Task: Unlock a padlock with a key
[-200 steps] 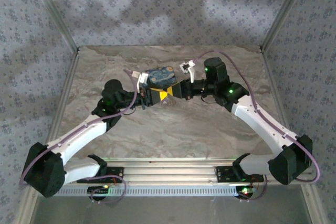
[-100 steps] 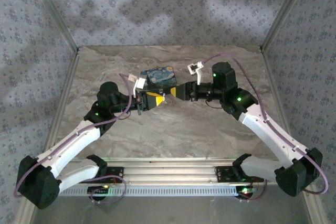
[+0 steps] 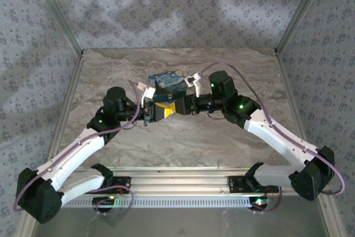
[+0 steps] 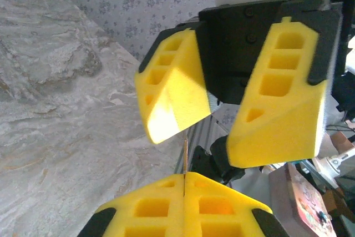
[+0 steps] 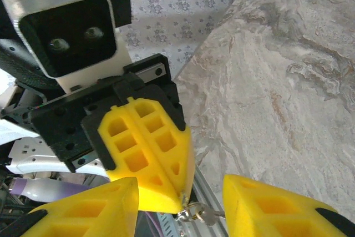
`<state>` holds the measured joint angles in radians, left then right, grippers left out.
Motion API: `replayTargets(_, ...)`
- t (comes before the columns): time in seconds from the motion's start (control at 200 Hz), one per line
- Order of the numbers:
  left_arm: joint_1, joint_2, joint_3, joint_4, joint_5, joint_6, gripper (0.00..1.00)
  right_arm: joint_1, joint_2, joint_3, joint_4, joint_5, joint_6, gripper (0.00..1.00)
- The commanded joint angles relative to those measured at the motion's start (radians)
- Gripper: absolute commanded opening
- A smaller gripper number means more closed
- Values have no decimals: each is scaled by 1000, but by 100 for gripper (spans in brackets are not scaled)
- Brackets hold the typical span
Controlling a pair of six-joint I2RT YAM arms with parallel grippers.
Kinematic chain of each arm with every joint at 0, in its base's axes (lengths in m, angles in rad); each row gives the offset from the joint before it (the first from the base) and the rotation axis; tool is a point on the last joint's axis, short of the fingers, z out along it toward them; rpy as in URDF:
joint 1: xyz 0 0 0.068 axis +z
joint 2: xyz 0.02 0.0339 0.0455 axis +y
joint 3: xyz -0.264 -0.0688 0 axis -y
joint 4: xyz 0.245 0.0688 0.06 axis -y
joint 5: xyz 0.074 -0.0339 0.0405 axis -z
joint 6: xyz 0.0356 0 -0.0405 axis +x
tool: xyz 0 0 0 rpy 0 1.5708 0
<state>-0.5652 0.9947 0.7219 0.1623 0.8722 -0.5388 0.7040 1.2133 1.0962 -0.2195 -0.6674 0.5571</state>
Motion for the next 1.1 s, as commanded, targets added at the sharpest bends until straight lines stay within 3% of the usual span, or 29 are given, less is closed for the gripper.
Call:
replayTargets(0.0, -11, -25, 32, -9, 37, 25, 0, 10, 0, -11, -12, 18, -20, 42)
replayTargets(0.465, -32, -31, 13, 1, 8, 40, 0, 18, -45, -65, -17, 8, -30, 0)
replayTargets(0.635, -39, -32, -5, 5, -41, 37, 3, 16, -60, -79, -19, 32, -31, 0)
replayTargets(0.724, -40, -55, -21, -16, -116, 52, 32, 14, -58, -71, -31, 53, -31, 0)
replayTargets(0.829, -44, -94, -45, -34, -200, 87, 44, 11, -50, -62, -35, 57, -42, 0)
replayTargets(0.944, -99, -151, -33, -147, -394, 199, 47, 2, -27, -29, -92, 123, -3, 0)
replayTargets(1.099, -257, -191, -18, -217, -694, 392, 49, -8, 2, 35, -199, 259, 108, 0)
